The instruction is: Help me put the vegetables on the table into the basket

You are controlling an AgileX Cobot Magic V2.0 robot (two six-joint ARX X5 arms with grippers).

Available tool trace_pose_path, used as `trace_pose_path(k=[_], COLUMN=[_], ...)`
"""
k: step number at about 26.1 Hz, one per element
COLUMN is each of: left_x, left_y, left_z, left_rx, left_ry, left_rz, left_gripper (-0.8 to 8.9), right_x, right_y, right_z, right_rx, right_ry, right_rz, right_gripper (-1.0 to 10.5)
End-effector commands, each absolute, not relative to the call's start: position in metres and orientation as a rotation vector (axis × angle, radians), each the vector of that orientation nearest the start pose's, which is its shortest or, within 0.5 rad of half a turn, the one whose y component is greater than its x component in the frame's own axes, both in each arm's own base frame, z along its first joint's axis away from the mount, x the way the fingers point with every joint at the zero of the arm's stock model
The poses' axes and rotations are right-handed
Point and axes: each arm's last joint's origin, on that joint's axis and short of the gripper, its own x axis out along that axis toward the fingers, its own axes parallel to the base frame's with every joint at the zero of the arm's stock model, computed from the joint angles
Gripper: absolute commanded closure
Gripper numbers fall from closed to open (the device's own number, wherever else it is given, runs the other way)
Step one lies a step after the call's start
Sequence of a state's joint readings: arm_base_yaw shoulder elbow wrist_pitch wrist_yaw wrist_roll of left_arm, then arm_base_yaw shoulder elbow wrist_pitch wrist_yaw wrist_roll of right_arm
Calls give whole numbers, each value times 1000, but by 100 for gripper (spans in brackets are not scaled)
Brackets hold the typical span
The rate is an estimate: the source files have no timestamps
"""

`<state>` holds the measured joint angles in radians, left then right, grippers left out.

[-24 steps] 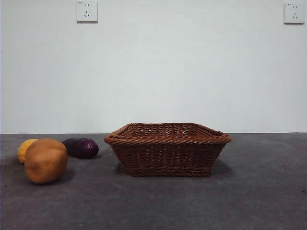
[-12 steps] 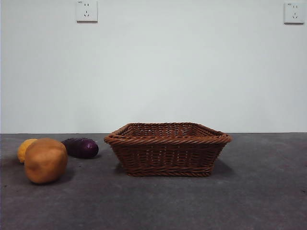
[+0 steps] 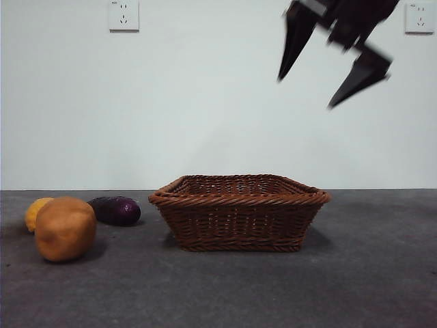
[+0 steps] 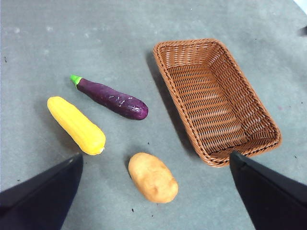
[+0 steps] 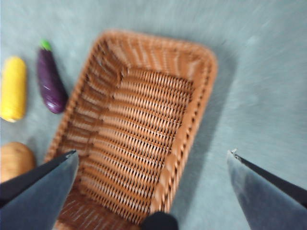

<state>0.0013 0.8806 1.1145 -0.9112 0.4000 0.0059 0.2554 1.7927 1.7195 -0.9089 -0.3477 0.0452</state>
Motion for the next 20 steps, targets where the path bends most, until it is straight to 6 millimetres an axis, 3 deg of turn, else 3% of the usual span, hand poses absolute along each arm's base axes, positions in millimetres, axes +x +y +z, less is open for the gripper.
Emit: trace_pose_path(k=[1, 4, 7, 16, 19, 20], left_x=[153, 157, 161, 169, 172, 173], left_y=[-11, -11, -11, -10, -11, -11], left_z=[364, 362, 360, 356, 355, 355], left_rx=[-134, -137, -139, -141, -142, -143], left_ry=[663, 677, 690, 712, 720, 723], left_rz=[-382, -381, -381, -372, -372, -372], left_gripper=[156, 156, 156, 156, 156, 156], right_x=[383, 398, 405, 407, 406, 405], right_y=[118, 128, 131, 143, 151, 153], right_z=[294, 254, 230, 201, 200, 197], right_rx=[73, 22, 32, 27, -15, -24], right_ry=[1073, 1171, 1239, 1338, 1322, 1330], right_rz=[516, 455, 438, 408, 383, 370], right_gripper=[317, 317, 317, 329, 507, 513])
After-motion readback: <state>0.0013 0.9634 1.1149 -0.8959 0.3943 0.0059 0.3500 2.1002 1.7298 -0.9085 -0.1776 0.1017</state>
